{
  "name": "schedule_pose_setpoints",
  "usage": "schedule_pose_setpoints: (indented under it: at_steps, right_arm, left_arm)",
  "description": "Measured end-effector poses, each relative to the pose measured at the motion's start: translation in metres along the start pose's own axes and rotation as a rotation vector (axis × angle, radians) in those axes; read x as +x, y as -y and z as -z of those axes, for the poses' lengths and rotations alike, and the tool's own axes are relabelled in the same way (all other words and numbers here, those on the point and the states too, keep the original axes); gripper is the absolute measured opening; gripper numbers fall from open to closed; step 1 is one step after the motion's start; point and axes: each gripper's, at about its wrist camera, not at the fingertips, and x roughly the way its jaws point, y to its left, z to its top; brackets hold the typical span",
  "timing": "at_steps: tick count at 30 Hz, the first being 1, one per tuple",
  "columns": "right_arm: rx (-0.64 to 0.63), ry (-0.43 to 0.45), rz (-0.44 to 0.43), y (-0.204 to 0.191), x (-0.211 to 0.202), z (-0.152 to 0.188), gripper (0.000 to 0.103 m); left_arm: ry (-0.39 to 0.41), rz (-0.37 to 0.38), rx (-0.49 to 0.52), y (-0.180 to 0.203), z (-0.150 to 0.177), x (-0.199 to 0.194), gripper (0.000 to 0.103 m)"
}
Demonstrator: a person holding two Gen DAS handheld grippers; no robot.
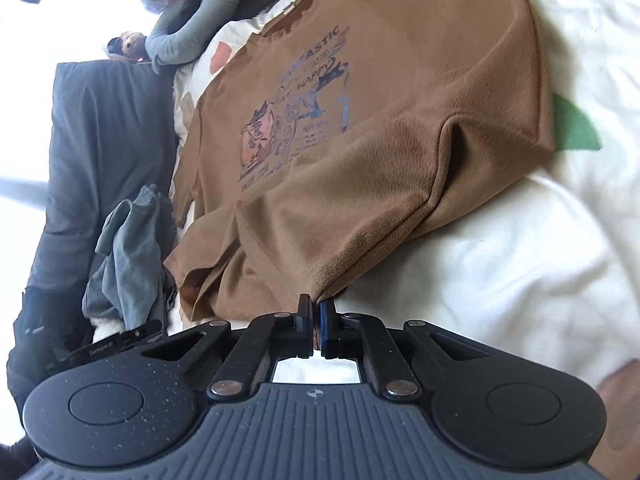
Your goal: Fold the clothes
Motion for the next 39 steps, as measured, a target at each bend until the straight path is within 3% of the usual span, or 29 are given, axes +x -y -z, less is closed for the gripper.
schedule_pose_setpoints:
  at_steps: [6, 10, 26, 39]
  right_arm:
    - [-0.037, -0.038, 0.049, 0.001, -0.032, 0.005, 0.0]
    - [-0.047, -0.051, 0.102, 0.005, -0.056, 0.01, 0.0]
    - [-0.051, -0.063, 0.306, 0.019, -0.131, 0.032, 0.0]
    - [-0.035, -0.063, 0.423, 0.032, -0.15, 0.037, 0.0]
  left_arm:
    - [0.032, -0.018, -0.033, -0.008, -0.007, -0.004, 0.039]
    - [0.055, -0.029, -0.053, -0.013, -0.011, -0.006, 0.052]
    - [0.04, -0.056, -0.068, -0.026, 0.006, -0.012, 0.053]
    - [-0.064, 0.012, -0.037, -0.014, 0.035, 0.034, 0.053]
